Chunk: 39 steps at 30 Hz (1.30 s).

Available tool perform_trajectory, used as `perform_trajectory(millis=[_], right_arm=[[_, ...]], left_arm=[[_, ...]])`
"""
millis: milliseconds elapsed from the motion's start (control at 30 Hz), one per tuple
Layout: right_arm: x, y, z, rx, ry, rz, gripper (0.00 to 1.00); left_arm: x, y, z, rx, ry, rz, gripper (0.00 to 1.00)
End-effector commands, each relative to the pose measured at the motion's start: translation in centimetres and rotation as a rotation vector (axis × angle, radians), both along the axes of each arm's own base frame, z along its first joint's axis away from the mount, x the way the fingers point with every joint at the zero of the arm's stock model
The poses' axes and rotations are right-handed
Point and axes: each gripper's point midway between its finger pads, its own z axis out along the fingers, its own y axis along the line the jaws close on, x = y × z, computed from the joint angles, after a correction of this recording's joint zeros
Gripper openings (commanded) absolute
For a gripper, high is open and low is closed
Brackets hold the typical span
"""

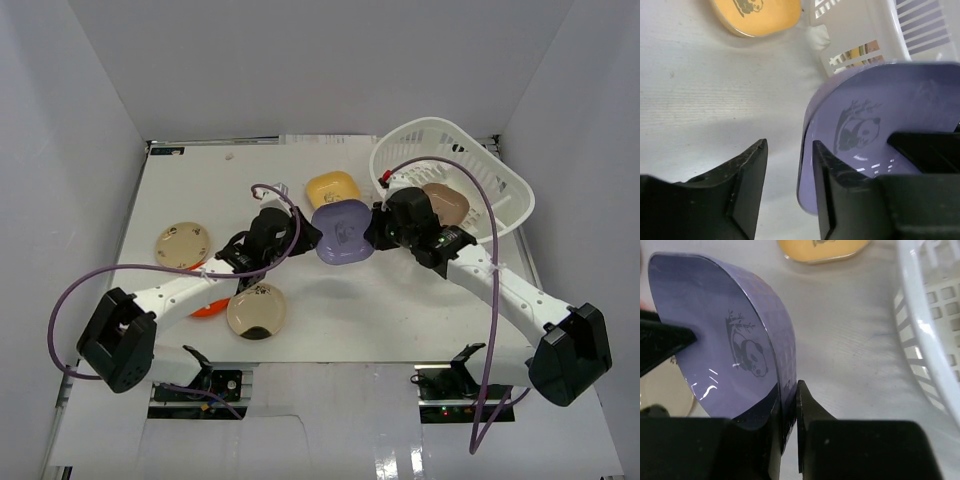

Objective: Place the plates into the plastic bin on the countertop

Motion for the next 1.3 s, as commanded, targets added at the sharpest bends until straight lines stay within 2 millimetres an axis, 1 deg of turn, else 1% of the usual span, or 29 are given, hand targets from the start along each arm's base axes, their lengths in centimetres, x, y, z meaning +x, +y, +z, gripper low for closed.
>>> perform_trajectory(millis=[0,33,67,100,167,200,233,267,300,333,400,433,467,500,567,600,700,767,833,867,900,933,1000,1033,1100,1133,1167,1233,1267], right_arm=[[3.4,-1.4,6.6,0.053,-0.191,-0.160,0.08],[4.0,-2.2,7.7,0.040,-0.229,-0.194,0.08],[5.1,-3.9,8.7,0.018,-0.263,-0.262,0.08],[6.9,-6.4,10.1,0.013,-0.290,-0.336,0.08],[8.5,-9.0,11.0,0.051,-0.289,-0.380,0.08],[9.3,-10.4,11.0,0.062,-0.280,-0.412,0.08],[10.5,-13.9,11.1,0.067,-0.280,-0.504,0.08],[10.9,-15.6,10.9,0.057,-0.275,-0.548,0.08],[11.5,-16.9,9.9,0.043,-0.254,-0.578,0.08],[11.8,-19.3,9.1,0.031,-0.236,-0.635,0.08],[12.3,-21.1,6.9,0.009,-0.186,-0.676,0.08],[12.4,-22.6,6.0,0.004,-0.166,-0.714,0.08],[12.3,-22.9,4.8,0.007,-0.141,-0.725,0.08],[12.4,-24.8,3.5,0.003,-0.115,-0.770,0.08],[12.6,-25.6,1.1,0.013,-0.076,-0.801,0.08],[12.6,-26.5,0.5,0.017,-0.061,-0.824,0.08],[13.3,-27.3,-1.3,0.073,-0.012,-0.845,0.08],[13.8,-26.6,-2.2,0.123,0.023,-0.823,0.08],[14.1,-25.7,-2.5,0.179,0.045,-0.809,0.15],[14.1,-24.8,-2.7,0.217,0.062,-0.778,0.30],[14.0,-24.5,-3.1,0.250,0.069,-0.782,0.40],[13.9,-23.7,-3.2,0.279,0.075,-0.751,0.56],[13.4,-23.1,-3.1,0.299,0.072,-0.730,0.68],[13.1,-23.1,-2.6,0.298,0.059,-0.727,0.81],[12.7,-23.1,-2.0,0.293,0.040,-0.723,0.89],[12.2,-23.2,-2.1,0.283,0.041,-0.723,0.91],[11.9,-23.3,-0.9,0.280,0.004,-0.720,0.91],[11.3,-23.2,-0.2,0.284,-0.018,-0.712,0.91],[10.9,-22.8,1.0,0.298,-0.049,-0.691,0.90]], left_arm=[[1.2,0.2,1.9,0.005,-0.048,0.014,0.55],[2.3,1.2,1.2,0.030,-0.030,0.051,0.61],[3.2,1.3,1.8,0.023,-0.038,0.063,0.69],[4.9,2.5,1.1,0.029,-0.020,0.099,0.70],[6.6,3.0,0.7,0.028,0.002,0.118,0.73],[8.1,2.8,2.0,0.018,-0.012,0.124,0.73],[9.2,3.3,-0.3,0.058,0.044,0.143,0.74],[10.1,3.2,-0.7,0.066,0.051,0.145,0.74],[11.4,2.8,0.3,0.056,0.036,0.143,0.74],[12.6,2.9,-1.9,0.093,0.072,0.150,0.74],[13.8,2.9,-3.7,0.121,0.111,0.157,0.75],[15.3,2.8,-3.1,0.113,0.101,0.165,0.75],[15.8,2.7,-5.6,0.143,0.141,0.164,0.75],[16.6,2.8,-5.7,0.150,0.147,0.173,0.75],[16.9,3.0,-8.0,0.176,0.187,0.178,0.75],[17.2,3.2,-8.2,0.177,0.189,0.188,0.75],[17.5,2.8,-8.7,0.160,0.182,0.177,0.75],[17.5,2.1,-8.8,0.138,0.177,0.150,0.76],[17.8,1.7,-9.0,0.123,0.174,0.133,0.78],[17.9,1.3,-9.1,0.119,0.174,0.120,0.78],[17.9,1.3,-9.8,0.124,0.186,0.118,0.79],[17.9,1.3,-10.1,0.124,0.193,0.116,0.79],[17.9,1.4,-11.0,0.132,0.207,0.119,0.79],[17.9,1.4,-11.1,0.135,0.208,0.122,0.79],[17.8,1.6,-11.3,0.128,0.208,0.132,0.79],[17.7,1.6,-10.6,0.112,0.193,0.137,0.79],[18.1,1.4,-9.7,0.082,0.150,0.136,0.80],[18.0,1.2,-9.7,0.070,0.152,0.136,0.80],[18.0,1.1,-10.6,0.079,0.175,0.133,0.80]])
